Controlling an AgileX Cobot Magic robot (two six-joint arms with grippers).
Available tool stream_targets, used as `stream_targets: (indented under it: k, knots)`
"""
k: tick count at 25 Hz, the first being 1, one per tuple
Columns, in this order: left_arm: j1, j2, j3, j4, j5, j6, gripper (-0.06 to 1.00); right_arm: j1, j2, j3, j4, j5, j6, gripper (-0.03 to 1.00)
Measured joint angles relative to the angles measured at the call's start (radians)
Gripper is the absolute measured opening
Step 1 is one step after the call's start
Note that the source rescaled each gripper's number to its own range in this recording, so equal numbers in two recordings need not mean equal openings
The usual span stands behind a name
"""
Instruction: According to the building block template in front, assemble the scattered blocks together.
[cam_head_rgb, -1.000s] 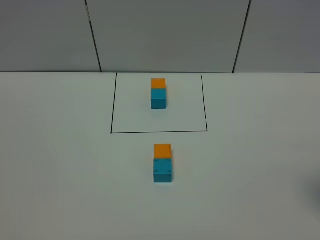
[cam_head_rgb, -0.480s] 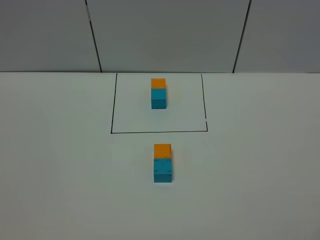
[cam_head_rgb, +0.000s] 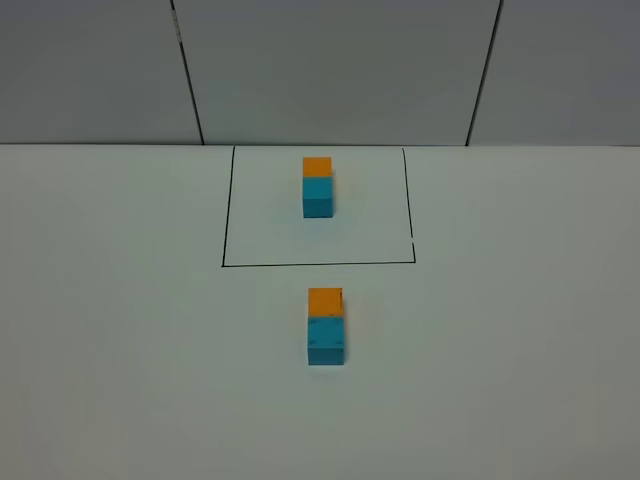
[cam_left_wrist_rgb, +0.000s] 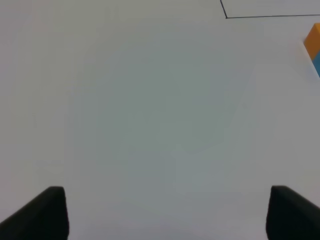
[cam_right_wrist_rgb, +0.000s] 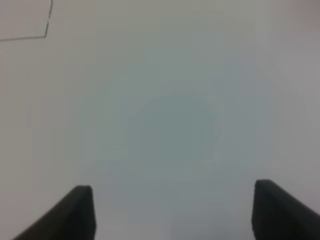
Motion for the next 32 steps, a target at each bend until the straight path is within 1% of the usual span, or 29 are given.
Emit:
stream_targets:
  k: [4, 15, 22, 32]
  knots:
    - [0.0, 0.0, 0.0, 0.0, 0.0, 0.0, 0.84, 0.0, -0.073, 0.0, 0.008, 0.017, -0.031, 0.82]
    - [0.0, 0.0, 0.0, 0.0, 0.0, 0.0, 0.84, 0.0, -0.187, 0.02, 0.025, 0.053, -0.065, 0.81]
    - [0.0, 0.0, 0.0, 0.0, 0.0, 0.0, 0.84, 0.0, -0.19, 0.028, 0.088, 0.064, -0.144, 0.81]
    - [0.0, 0.0, 0.0, 0.0, 0.0, 0.0, 0.84, 0.0, -0.19, 0.028, 0.094, 0.066, -0.152, 0.8]
